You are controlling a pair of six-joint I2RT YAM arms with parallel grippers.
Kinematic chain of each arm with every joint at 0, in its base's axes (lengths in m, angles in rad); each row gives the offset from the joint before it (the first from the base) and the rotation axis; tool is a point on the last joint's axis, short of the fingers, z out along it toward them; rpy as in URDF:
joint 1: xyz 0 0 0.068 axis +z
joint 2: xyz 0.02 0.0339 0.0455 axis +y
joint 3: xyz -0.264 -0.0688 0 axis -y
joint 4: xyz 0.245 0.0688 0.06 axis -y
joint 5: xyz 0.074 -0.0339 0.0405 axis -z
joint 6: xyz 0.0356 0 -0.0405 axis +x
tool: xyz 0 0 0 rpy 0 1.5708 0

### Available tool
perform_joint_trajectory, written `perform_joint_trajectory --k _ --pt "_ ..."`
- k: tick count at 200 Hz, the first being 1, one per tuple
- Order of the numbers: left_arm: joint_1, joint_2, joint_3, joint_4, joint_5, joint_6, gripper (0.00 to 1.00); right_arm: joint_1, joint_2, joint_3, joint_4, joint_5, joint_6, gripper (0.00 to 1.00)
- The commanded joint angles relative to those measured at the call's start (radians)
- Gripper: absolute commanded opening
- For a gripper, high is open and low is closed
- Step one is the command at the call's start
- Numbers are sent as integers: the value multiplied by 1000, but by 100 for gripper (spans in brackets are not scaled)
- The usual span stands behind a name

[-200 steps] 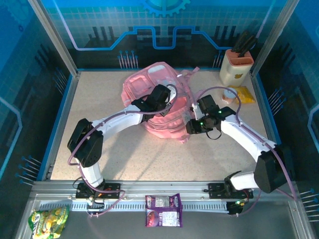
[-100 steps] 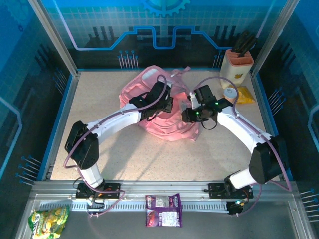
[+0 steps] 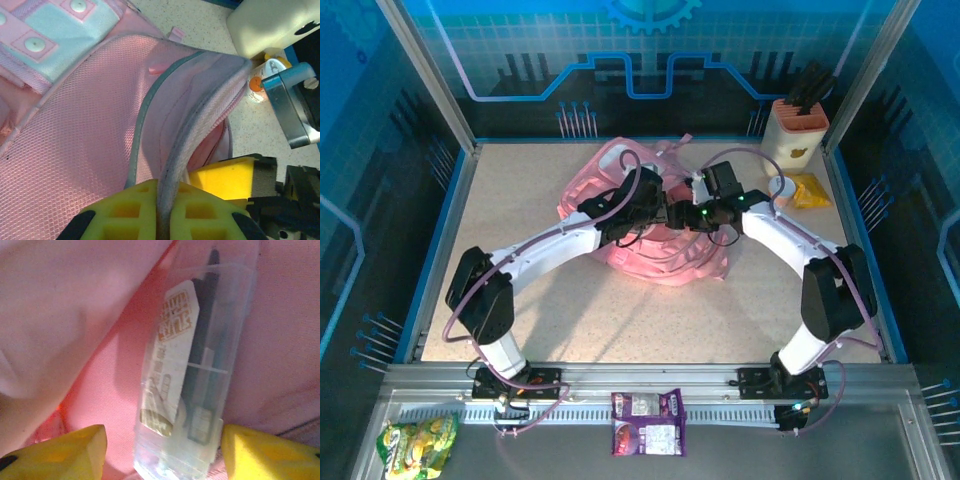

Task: Pack the student bag
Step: Place the loose stationery in the student bag, then close the student bag at the center of the table.

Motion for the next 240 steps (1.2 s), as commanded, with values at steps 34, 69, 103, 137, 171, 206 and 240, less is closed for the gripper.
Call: perform_joint_trajectory --k 34,69,103,137,171,206,240 --pt "-9 -63 -11 89 40 -78 0 -41 13 -105 361 -307 222 42" --pt "-6 -62 -33 97 41 -110 0 -22 43 -104 394 -322 232 40" --pt "22 -83 -68 118 147 -119 26 -54 -106 -192 294 -213 135 50" --pt "26 -211 -217 177 193 -180 56 -79 -212 -267 154 -145 56 50" --pt "65 -383 -499 248 103 -401 66 -45 -343 -332 42 51 12 49" --pt "129 -391 -629 380 144 -538 64 92 -364 -335 -11 216 0 53" --pt "145 -282 -568 394 156 -550 59 237 -320 -296 5 361 54 54"
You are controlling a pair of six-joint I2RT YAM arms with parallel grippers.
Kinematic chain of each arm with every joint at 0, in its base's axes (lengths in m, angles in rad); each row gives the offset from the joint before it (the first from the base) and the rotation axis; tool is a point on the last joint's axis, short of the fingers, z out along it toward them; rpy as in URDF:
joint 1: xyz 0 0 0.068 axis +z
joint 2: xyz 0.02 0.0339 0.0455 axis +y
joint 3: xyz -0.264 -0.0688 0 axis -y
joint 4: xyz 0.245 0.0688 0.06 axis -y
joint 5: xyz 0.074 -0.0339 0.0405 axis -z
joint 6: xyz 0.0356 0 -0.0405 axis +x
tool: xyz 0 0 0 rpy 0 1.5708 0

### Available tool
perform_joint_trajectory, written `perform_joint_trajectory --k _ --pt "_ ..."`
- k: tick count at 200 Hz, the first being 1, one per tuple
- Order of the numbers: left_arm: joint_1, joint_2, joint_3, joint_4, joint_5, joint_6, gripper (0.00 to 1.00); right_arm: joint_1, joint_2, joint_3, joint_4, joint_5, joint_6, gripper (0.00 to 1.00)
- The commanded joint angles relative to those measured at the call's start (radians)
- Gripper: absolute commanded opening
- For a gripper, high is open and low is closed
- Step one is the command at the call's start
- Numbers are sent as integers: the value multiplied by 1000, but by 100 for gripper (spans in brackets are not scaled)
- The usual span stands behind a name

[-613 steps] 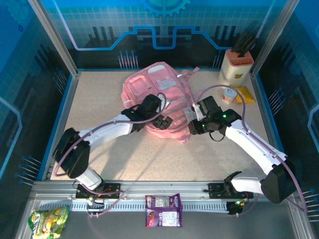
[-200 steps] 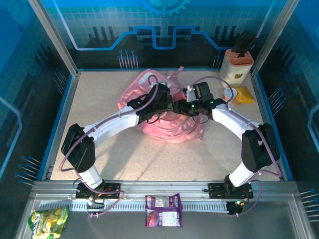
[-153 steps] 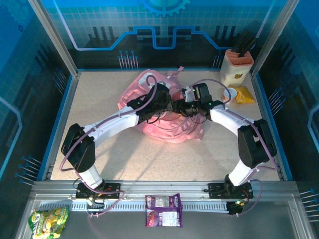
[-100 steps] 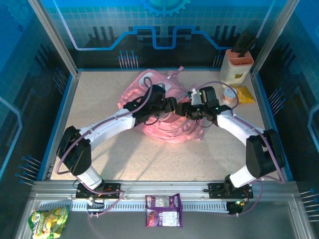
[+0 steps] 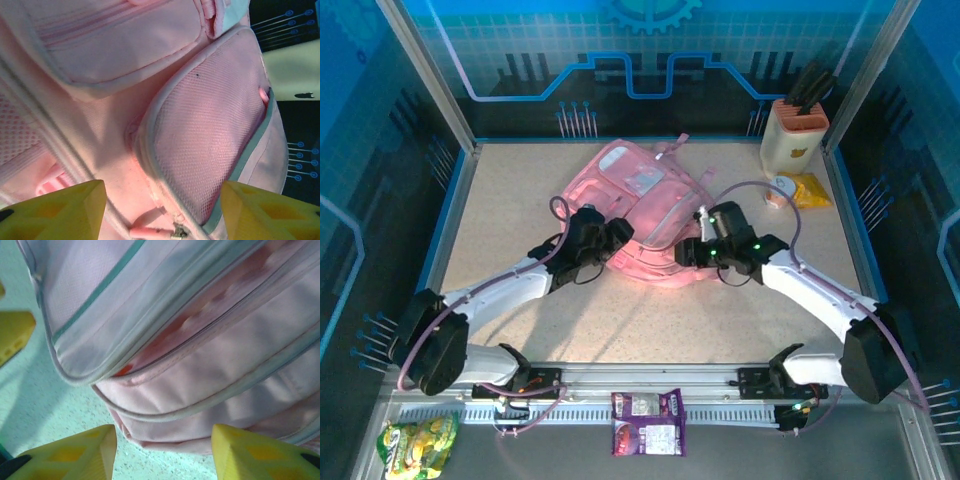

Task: Pack the student bag
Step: Zip the student bag at the center of the table.

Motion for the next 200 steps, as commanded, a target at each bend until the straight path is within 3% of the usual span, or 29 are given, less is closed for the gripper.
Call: perform_joint_trajectory --k 1,25,54,99,146,200 --pt "9 67 52 75 17 -65 59 79 30 40 -13 145 29 54" --pt "25 131 38 230 60 -101 53 164 76 79 -7 221 72 54" --pt "24 179 74 226 83 -135 32 222 109 99 12 282 151 51" --pt "-28 202 82 298 92 -251 17 279 178 148 41 346 272 42" --pt "-73 238 107 323 95 -295 7 286 254 205 17 472 297 36" --pt "-79 240 115 313 95 -291 5 285 327 248 -49 580 322 35"
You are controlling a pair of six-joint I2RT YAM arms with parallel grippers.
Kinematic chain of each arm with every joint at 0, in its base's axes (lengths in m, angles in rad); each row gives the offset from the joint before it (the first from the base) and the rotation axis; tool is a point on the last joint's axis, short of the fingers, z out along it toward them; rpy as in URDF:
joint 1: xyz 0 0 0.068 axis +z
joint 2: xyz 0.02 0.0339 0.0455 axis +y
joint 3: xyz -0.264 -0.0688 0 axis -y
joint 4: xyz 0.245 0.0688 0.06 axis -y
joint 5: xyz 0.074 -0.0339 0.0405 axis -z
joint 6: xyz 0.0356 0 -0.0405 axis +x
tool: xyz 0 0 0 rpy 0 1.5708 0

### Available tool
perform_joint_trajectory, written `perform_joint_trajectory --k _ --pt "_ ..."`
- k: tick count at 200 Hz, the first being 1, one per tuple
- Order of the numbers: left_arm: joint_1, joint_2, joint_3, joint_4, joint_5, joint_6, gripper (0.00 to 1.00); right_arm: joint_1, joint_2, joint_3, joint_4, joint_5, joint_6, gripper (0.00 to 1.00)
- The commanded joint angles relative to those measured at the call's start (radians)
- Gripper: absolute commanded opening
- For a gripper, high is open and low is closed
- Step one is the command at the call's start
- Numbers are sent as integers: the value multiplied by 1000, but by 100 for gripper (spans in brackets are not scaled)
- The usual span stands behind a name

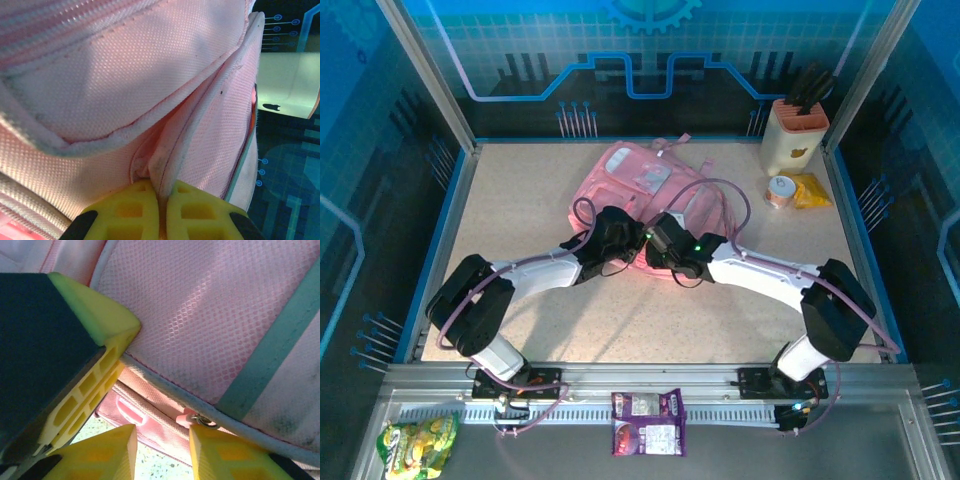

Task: Pack the student bag
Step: Zip the student bag at the center of the table.

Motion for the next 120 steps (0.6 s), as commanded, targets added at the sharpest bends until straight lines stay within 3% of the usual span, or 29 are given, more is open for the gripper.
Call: perform_joint_trajectory --k 1,65,120 --pt "-20 -3 47 58 41 -8 5 -2 35 30 -35 113 27 36" --pt "-19 -5 51 49 37 5 6 6 13 -9 -40 160 48 40" --pt "-25 -3 49 58 41 -2 6 4 83 53 -4 148 38 36"
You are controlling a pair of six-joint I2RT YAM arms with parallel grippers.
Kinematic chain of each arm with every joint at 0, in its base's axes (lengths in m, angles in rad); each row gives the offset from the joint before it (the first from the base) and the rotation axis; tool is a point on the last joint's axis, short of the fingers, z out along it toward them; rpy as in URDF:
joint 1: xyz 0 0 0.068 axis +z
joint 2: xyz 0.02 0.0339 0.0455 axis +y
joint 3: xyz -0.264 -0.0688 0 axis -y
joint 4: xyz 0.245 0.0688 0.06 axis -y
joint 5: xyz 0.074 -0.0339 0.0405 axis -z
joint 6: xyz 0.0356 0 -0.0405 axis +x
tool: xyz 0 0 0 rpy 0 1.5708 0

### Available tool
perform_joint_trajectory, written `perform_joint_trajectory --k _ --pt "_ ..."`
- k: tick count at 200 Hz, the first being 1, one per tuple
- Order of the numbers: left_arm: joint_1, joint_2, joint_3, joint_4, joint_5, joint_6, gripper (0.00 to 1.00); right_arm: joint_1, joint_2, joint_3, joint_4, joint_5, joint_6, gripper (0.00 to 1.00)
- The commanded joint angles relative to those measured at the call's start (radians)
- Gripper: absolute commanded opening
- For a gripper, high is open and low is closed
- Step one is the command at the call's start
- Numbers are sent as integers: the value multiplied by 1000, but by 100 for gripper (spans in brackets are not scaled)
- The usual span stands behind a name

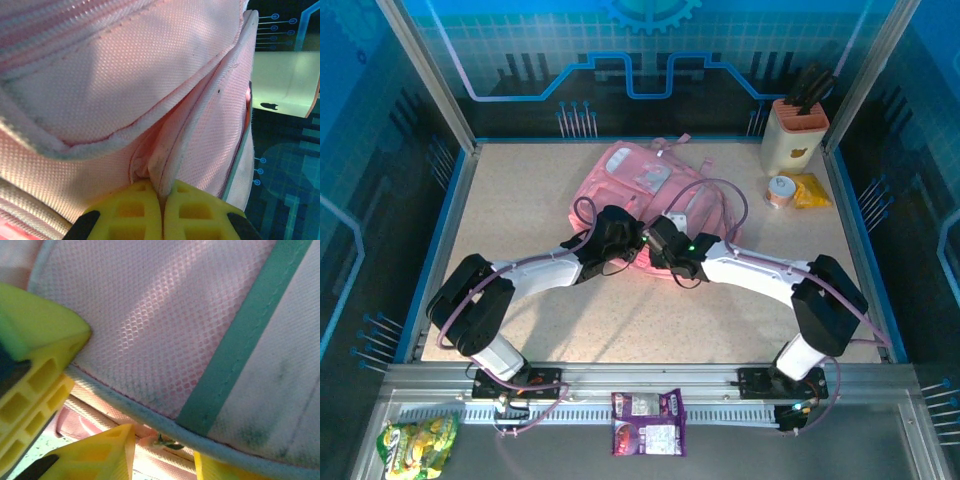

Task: Pack the student bag
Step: Zip the student bag at the center of the table.

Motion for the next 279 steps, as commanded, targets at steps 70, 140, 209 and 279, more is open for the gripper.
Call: perform_joint_trajectory --k 70,140,209,279 --pt "-24 -32 25 29 13 17 7 -13 -49 -17 6 102 10 30" --pt "-25 -7 42 46 27 17 7 -24 10 19 88 17 -101 26" --pt "-22 -6 37 34 22 23 6 -33 27 29 95 68 -163 10" --pt "126 -105 1 -164 1 193 0 -70 -192 -149 9 14 -312 0"
